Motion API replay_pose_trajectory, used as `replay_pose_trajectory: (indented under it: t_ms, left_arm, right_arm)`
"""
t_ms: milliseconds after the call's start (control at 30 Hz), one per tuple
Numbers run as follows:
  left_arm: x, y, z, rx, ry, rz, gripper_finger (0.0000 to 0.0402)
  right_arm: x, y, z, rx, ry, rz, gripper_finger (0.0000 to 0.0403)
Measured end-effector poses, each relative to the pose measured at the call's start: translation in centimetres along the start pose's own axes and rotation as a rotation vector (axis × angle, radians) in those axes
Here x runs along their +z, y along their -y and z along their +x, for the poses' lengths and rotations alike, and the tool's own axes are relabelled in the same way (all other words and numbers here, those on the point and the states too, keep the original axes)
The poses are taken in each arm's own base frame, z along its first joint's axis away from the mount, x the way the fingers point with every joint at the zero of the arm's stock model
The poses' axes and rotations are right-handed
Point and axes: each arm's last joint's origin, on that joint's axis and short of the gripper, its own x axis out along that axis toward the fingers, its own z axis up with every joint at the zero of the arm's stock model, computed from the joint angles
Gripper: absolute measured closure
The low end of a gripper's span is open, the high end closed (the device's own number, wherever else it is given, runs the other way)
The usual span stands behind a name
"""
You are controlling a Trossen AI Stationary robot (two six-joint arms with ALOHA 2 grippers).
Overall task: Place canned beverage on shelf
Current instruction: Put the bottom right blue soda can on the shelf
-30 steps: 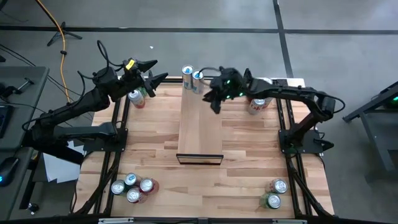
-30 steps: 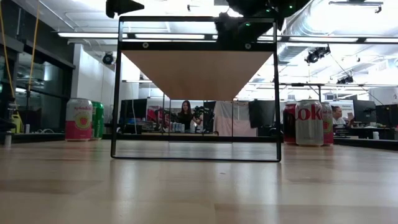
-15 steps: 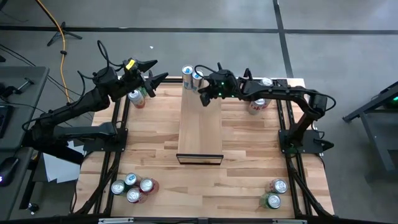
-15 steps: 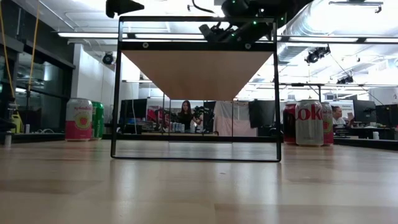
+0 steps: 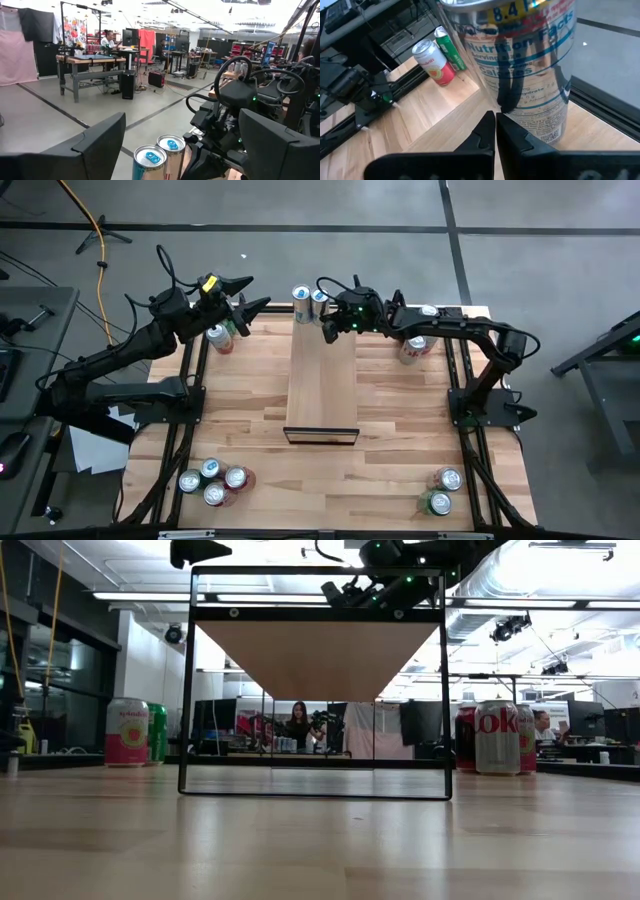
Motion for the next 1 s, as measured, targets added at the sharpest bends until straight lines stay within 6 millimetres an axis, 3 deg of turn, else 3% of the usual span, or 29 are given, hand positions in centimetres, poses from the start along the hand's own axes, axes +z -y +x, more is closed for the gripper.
replay_pose_trajectory:
  t_ms: [1000]
  left_arm:
    - [0.00,0.00,0.01,0.001,0.000,-0.003,0.0078]
  right_arm:
    - [0.41,0.66,-0.01,-0.020,0.020,-0.011,0.0403]
